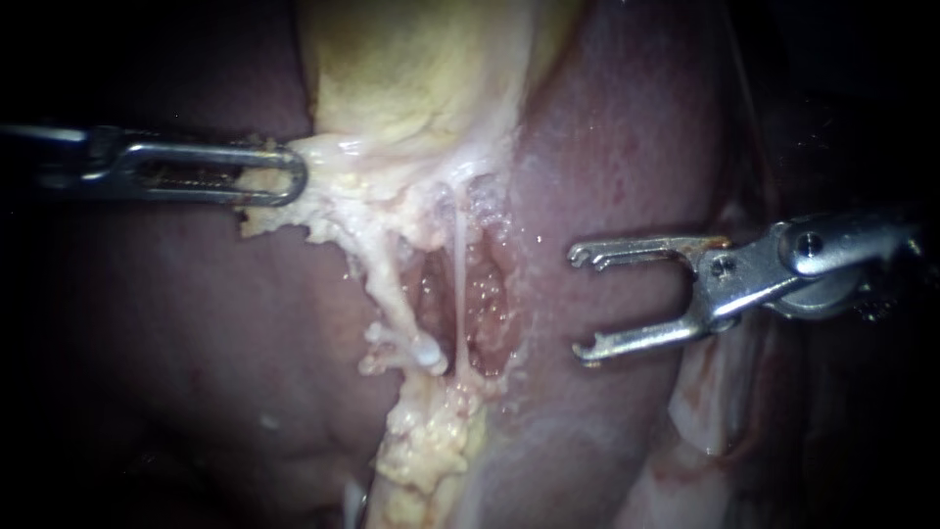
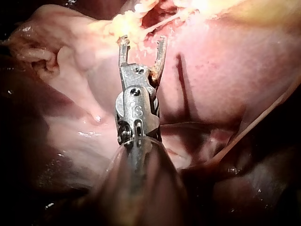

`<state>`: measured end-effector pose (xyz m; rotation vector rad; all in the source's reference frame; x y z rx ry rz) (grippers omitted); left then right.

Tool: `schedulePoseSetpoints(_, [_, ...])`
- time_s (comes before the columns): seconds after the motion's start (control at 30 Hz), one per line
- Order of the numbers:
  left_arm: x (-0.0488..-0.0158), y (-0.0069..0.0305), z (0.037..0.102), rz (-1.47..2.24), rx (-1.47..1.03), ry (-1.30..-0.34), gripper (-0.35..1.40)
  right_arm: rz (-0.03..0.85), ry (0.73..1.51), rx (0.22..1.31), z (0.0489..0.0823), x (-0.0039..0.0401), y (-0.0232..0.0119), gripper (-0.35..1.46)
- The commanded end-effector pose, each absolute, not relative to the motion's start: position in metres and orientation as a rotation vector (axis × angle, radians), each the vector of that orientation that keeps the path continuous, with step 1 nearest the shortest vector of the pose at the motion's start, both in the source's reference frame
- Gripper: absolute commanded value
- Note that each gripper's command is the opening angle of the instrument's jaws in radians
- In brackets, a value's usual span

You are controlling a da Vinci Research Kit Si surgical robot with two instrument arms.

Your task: Going back second clip left tube

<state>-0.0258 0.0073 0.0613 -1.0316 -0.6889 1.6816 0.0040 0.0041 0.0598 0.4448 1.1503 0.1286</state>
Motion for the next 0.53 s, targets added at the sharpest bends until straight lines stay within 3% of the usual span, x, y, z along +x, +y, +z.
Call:
schedulePoseSetpoints(0.03, [-0.0261,0.0072,0.0615,1.687,-1.027,-0.689,-0.35,0.129,1.150,0.444,0.0598,0.0040,0.0041,0.50])
schedulePoseSetpoints(0.53, [-0.0267,0.0069,0.0619,1.693,-1.027,-0.696,-0.35,0.132,1.149,0.441,0.0598,0.0042,0.0041,0.50])
